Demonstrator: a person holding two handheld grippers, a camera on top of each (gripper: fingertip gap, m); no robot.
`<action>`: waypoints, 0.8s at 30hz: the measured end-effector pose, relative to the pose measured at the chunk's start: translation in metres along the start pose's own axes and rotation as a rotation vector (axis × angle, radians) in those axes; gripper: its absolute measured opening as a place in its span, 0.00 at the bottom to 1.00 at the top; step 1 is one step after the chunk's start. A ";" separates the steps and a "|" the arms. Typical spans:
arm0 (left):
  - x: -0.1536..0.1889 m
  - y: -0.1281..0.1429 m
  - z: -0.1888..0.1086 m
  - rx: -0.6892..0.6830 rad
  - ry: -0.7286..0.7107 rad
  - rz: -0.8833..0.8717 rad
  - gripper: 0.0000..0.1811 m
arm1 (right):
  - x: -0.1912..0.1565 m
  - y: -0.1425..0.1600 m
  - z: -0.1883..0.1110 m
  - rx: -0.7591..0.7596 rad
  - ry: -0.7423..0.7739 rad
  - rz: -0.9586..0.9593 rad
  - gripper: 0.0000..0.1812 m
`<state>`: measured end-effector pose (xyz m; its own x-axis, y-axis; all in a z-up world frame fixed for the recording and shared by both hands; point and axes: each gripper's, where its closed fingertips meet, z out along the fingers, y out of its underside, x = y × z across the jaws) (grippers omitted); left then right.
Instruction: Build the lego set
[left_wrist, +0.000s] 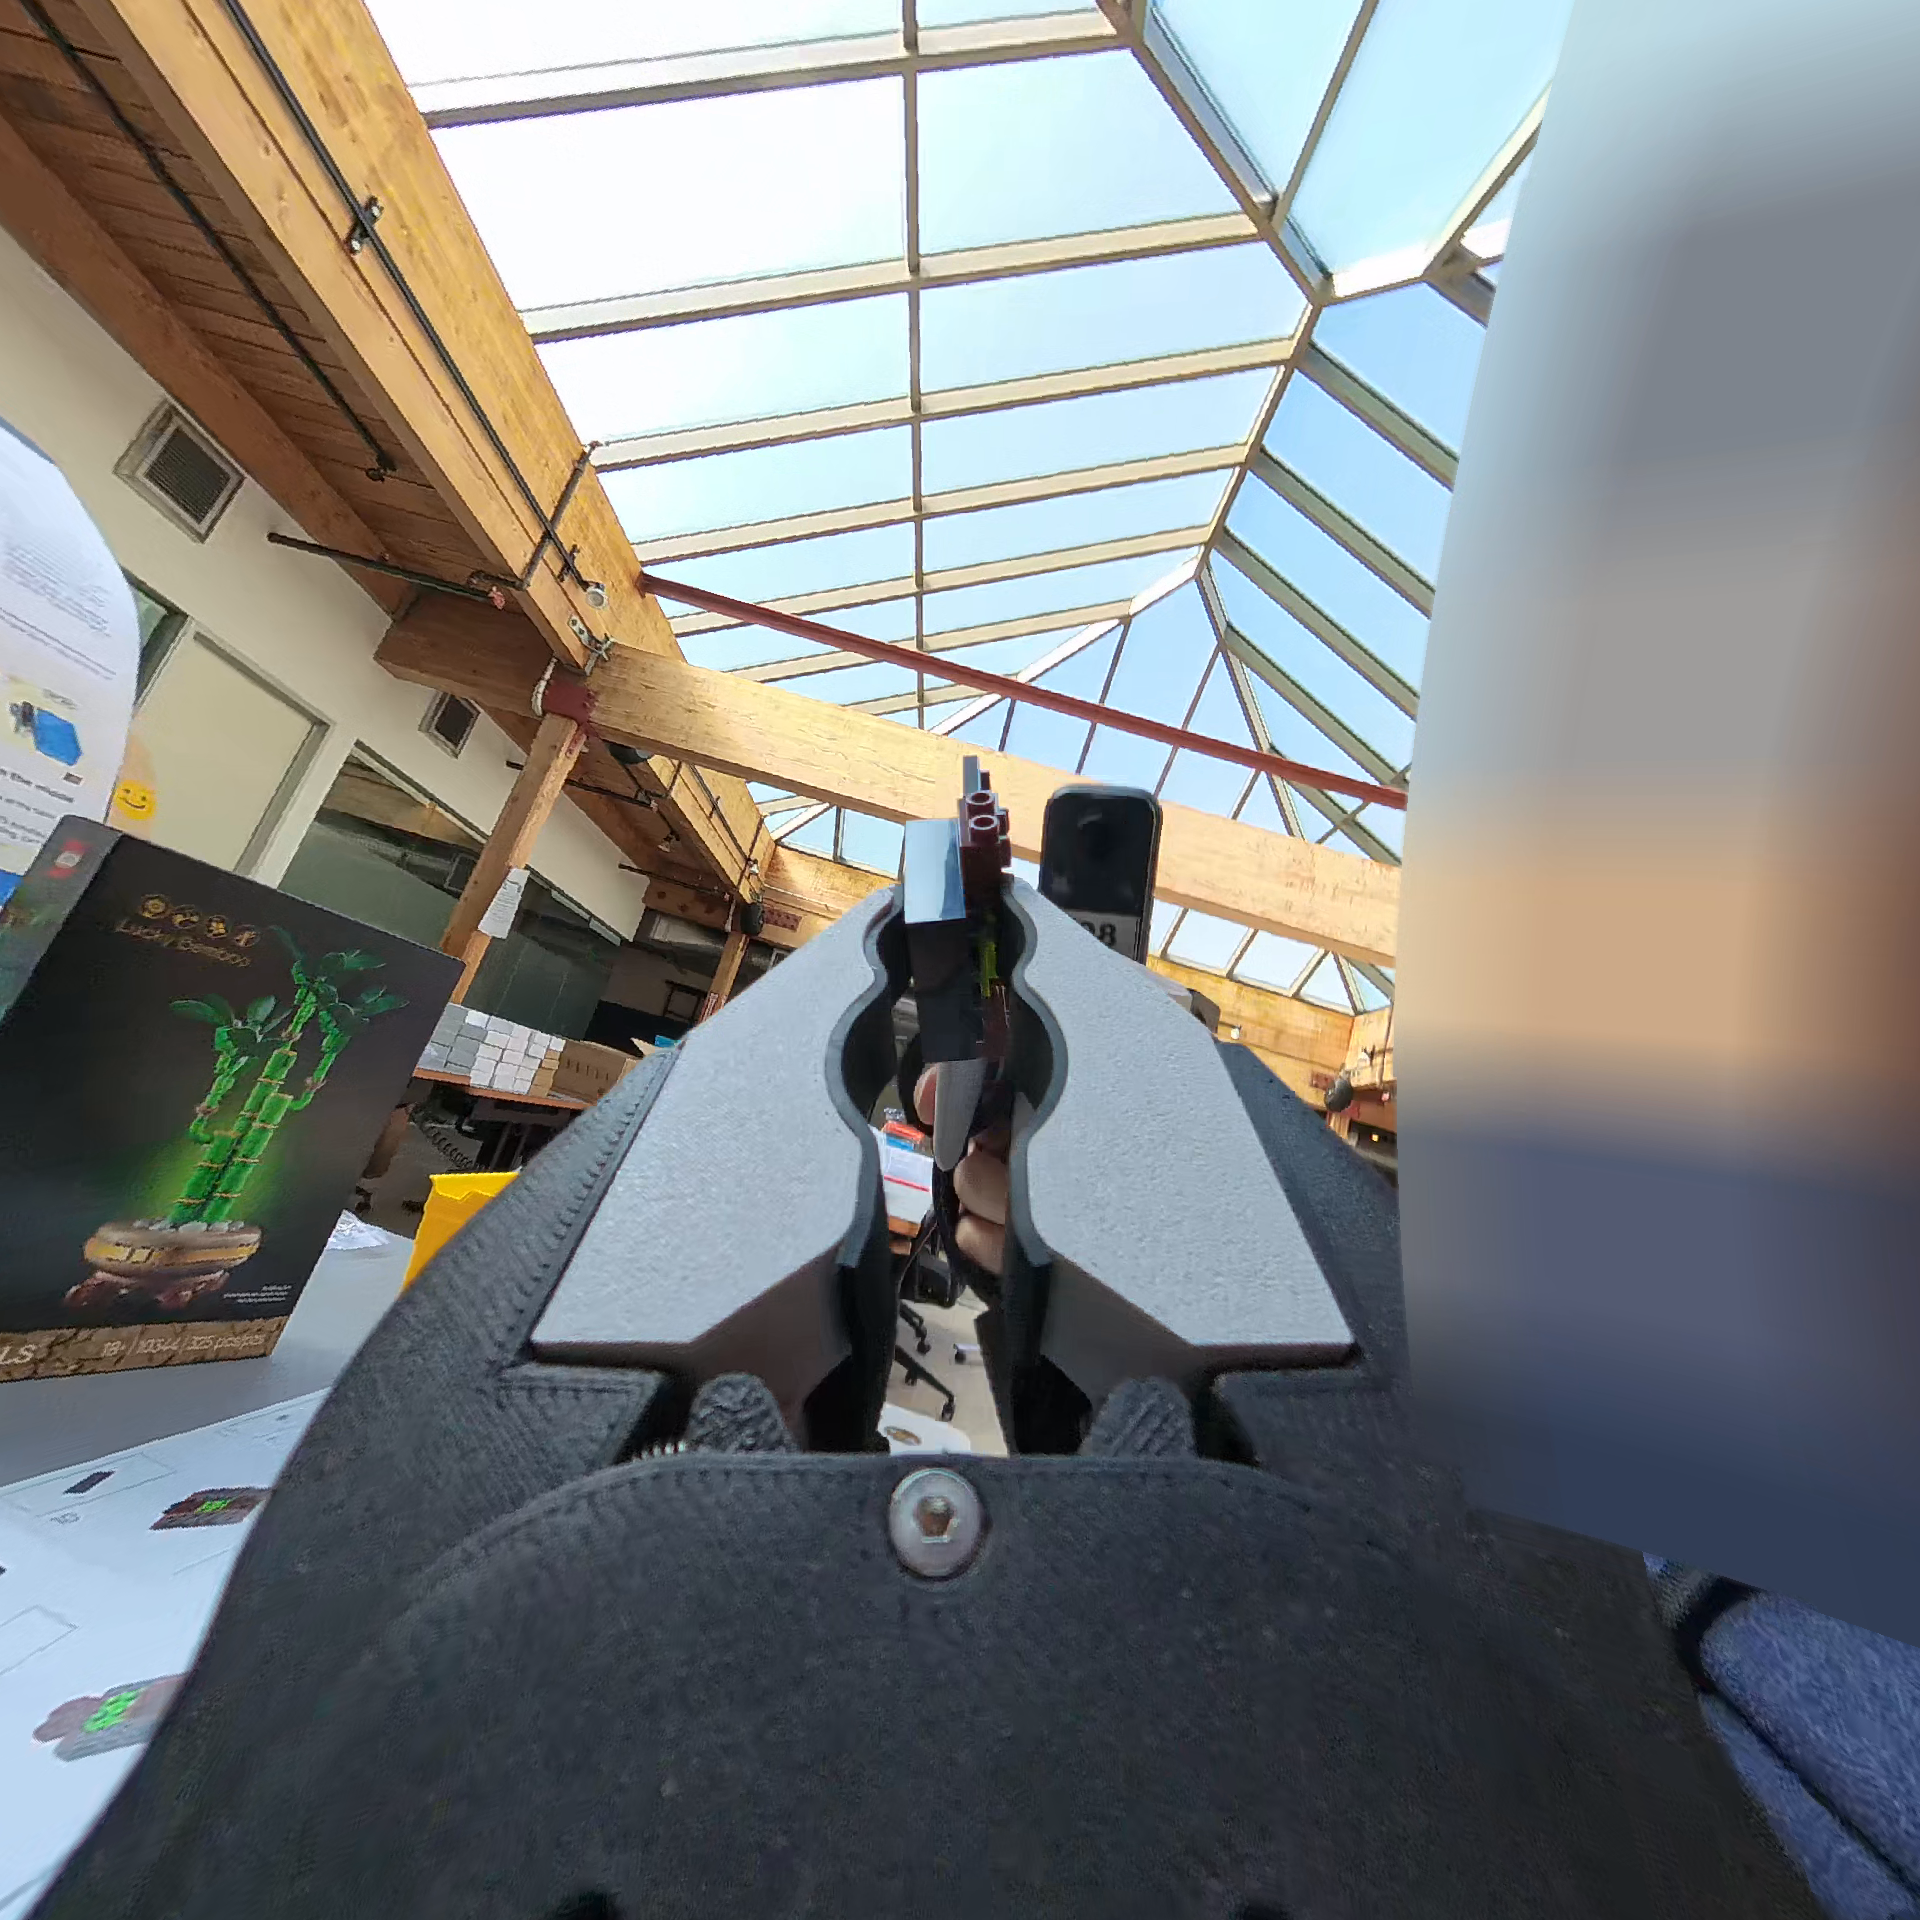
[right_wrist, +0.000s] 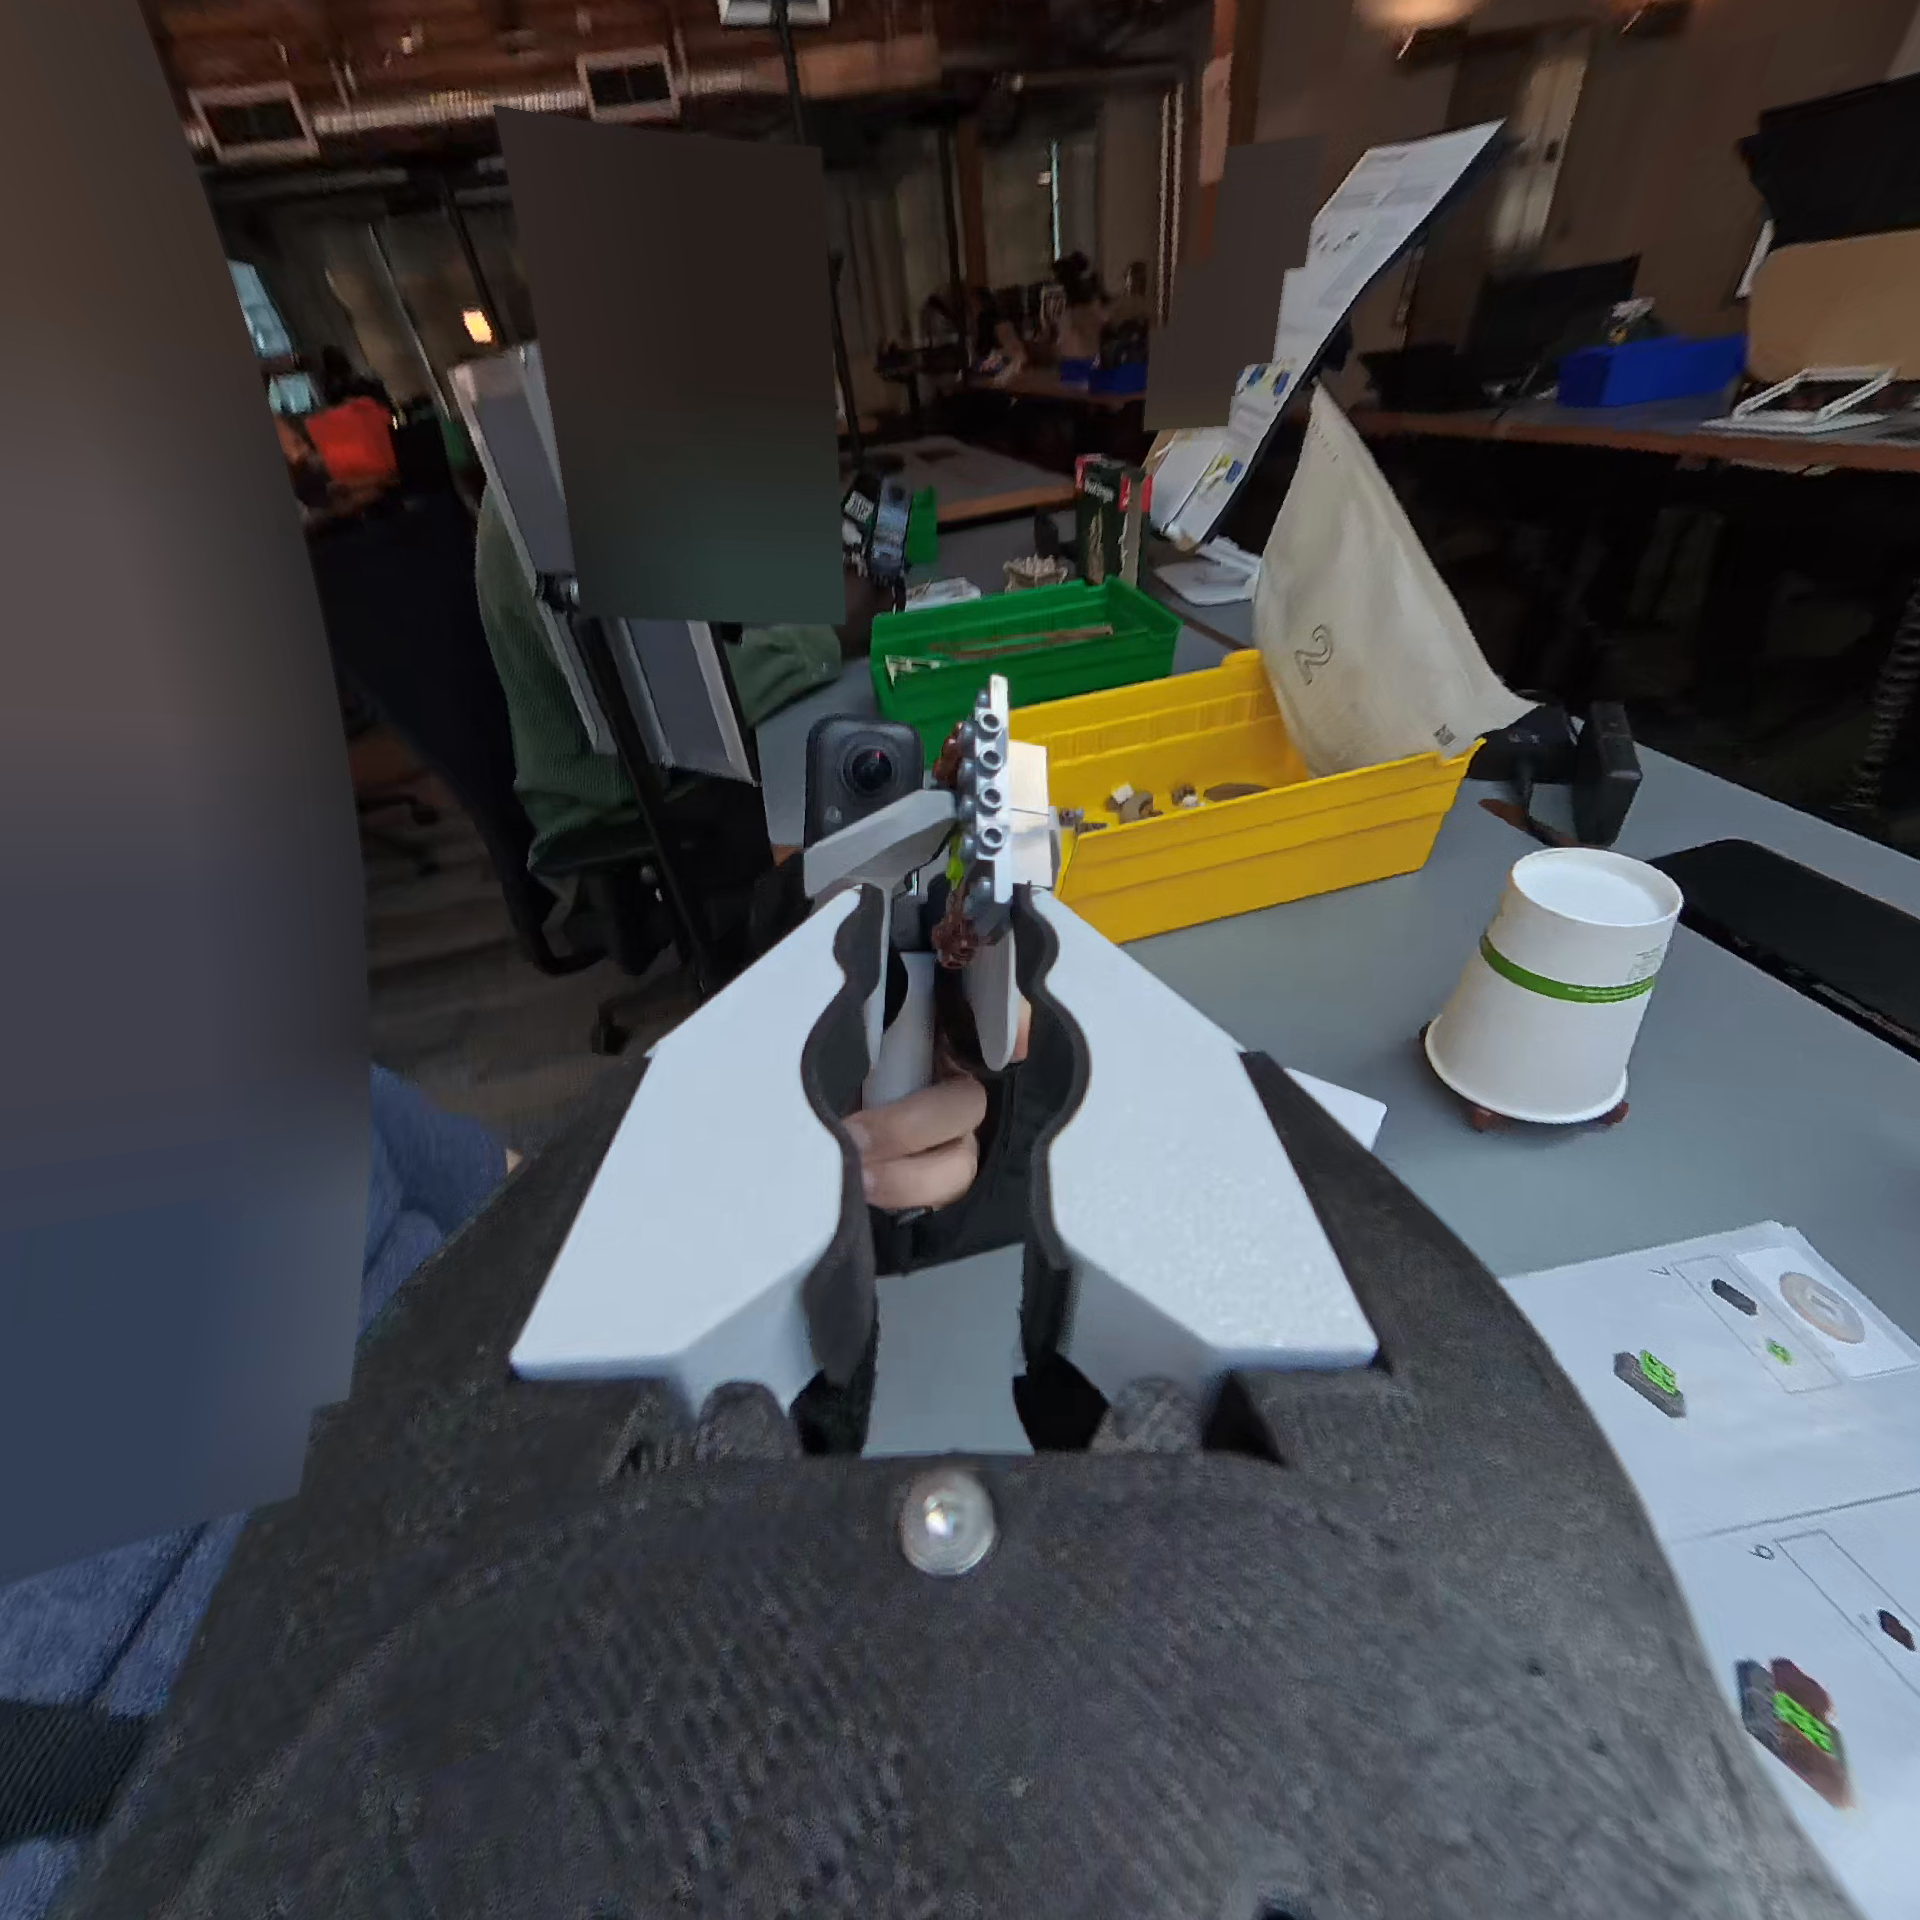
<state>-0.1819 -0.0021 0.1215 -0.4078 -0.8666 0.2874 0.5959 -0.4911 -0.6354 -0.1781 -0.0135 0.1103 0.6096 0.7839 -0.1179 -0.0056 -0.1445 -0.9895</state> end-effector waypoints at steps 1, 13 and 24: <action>-0.003 -0.002 -0.001 0.026 -0.011 -0.026 0.07 | 0.002 -0.003 0.000 0.067 0.011 0.042 0.13; -0.011 -0.007 0.002 0.170 -0.066 -0.068 0.07 | 0.021 -0.013 0.005 0.421 -0.027 0.323 0.09; -0.015 -0.008 0.003 0.202 -0.080 -0.075 0.07 | 0.025 -0.013 0.007 0.454 -0.048 0.370 0.08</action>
<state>-0.1780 0.0148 0.1246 -0.4045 -0.8274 0.3896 0.6956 -0.5549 -0.4563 -0.1686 0.0126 0.1198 0.4657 0.7588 -0.4552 -0.5566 -0.1488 -0.8174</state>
